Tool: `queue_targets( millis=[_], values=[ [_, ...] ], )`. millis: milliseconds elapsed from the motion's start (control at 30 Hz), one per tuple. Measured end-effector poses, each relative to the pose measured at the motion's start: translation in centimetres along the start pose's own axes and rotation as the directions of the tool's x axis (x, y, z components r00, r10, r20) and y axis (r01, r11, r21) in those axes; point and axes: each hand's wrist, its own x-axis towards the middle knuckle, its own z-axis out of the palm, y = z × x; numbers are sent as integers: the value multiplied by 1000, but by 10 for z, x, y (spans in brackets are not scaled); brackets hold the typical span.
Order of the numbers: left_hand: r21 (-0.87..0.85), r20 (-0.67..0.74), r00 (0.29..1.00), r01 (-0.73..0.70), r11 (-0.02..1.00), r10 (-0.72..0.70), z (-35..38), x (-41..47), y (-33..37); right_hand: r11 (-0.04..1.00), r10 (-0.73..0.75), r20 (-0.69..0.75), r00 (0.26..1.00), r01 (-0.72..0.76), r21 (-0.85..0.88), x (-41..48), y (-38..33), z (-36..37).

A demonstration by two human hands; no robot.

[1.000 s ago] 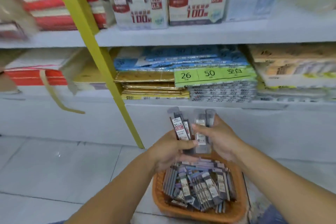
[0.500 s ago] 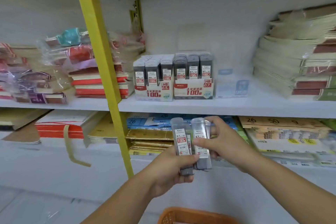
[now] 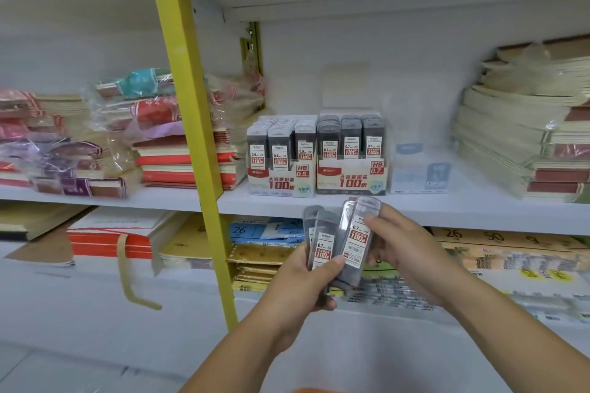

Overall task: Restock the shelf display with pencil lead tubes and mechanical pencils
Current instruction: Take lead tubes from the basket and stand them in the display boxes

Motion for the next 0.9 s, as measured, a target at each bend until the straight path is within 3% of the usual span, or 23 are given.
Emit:
queue_targets(
  millis=[200,300,400,500,567,633,800,900],
  values=[
    [-87,-104,991,-93,992,84,5,8,11,979,-165,-213,963,133,-158,3,-24,-5],
    [-133,-208,963,-200,971,170,6,20,25,942,-322,-285,903,275,-194,12,-59,-14],
    [-126,-273,928,-296,947,254,3,30,40,833,-518,-282,808,400,-382,29,-104,-30],
    [-109,-310,904,-341,934,294,0,38,49,594,-660,-153,736,386,-705,52,-137,-44],
    [-92,-314,899,-350,932,306,0,43,50,443,-644,-59,762,309,-842,68,-146,-48],
    [-106,-312,901,-349,931,302,0,46,50,354,-562,2,827,243,-903,81,-144,-50],
    [-131,-272,916,-339,931,295,0,53,48,333,-430,41,902,200,-921,101,-129,-55],
    [-137,-246,926,-327,935,288,-1,54,47,197,-437,45,899,145,-970,110,-124,-58]
  ],
)
